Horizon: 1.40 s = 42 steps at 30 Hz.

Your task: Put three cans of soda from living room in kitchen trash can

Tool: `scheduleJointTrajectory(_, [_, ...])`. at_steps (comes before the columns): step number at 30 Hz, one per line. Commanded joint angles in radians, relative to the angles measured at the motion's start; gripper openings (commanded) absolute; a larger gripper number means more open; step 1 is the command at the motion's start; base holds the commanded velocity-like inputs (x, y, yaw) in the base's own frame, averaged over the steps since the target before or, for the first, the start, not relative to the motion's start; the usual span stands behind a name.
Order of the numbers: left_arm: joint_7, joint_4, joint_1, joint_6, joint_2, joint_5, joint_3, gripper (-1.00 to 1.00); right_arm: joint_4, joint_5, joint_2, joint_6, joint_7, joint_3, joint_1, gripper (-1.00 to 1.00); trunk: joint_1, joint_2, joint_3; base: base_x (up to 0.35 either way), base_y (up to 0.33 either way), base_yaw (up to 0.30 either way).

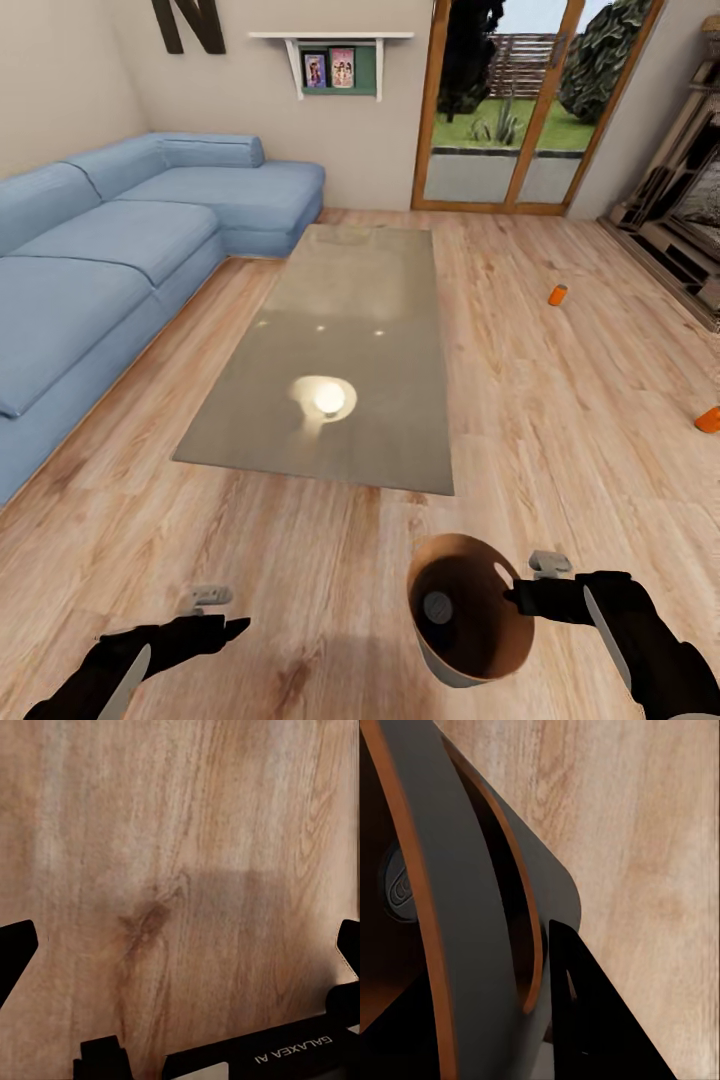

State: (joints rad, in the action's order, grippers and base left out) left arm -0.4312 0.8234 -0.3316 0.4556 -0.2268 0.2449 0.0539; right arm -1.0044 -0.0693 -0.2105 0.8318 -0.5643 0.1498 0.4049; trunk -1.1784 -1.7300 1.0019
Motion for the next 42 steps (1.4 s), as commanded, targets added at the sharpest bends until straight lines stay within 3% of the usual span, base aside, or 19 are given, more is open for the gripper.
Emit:
scheduleJointTrajectory(1, [0.001,0.0,0.0,-0.007,0.0,0.0,0.0,1.0,0.0,0.022,0.0,0.007,-0.003,0.0,0.0,-1.0,0.0,0.0,0.0,0.0,-0.334,0.0])
scheduleJointTrajectory(9, [0.043,-0.001,0.0,-0.036,0.001,0.001,0.0,1.0,0.0,0.022,0.001,0.007,-0.001,0.0,-0.001,-1.0,0.0,0.0,0.0,0.0,-0.334,0.0])
scheduleJointTrajectory(34, [0.047,-0.004,0.0,-0.093,0.001,0.001,-0.002,1.0,0.0,0.026,0.002,0.007,-0.004,0.002,-0.006,-1.0,0.0,0.0,0.0,0.0,-0.334,0.0])
scheduleJointTrajectory(36, [0.047,-0.003,0.0,-0.093,0.001,0.001,-0.002,1.0,0.0,0.028,0.002,0.006,-0.011,0.026,-0.006,-1.0,0.0,0.0,0.0,0.0,-0.334,0.0])
scheduleJointTrajectory(39, [0.047,-0.002,0.0,-0.093,0.001,0.001,-0.002,1.0,-0.002,0.032,0.0,0.006,-0.018,0.094,-0.006,-1.0,0.0,0.0,0.0,0.039,-0.334,0.0])
scheduleJointTrajectory(42, [0.048,-0.002,0.0,-0.094,0.001,0.001,-0.002,1.0,-0.003,0.033,0.0,0.005,-0.02,0.118,-0.006,-1.0,0.0,0.0,0.0,0.066,-0.334,0.0])
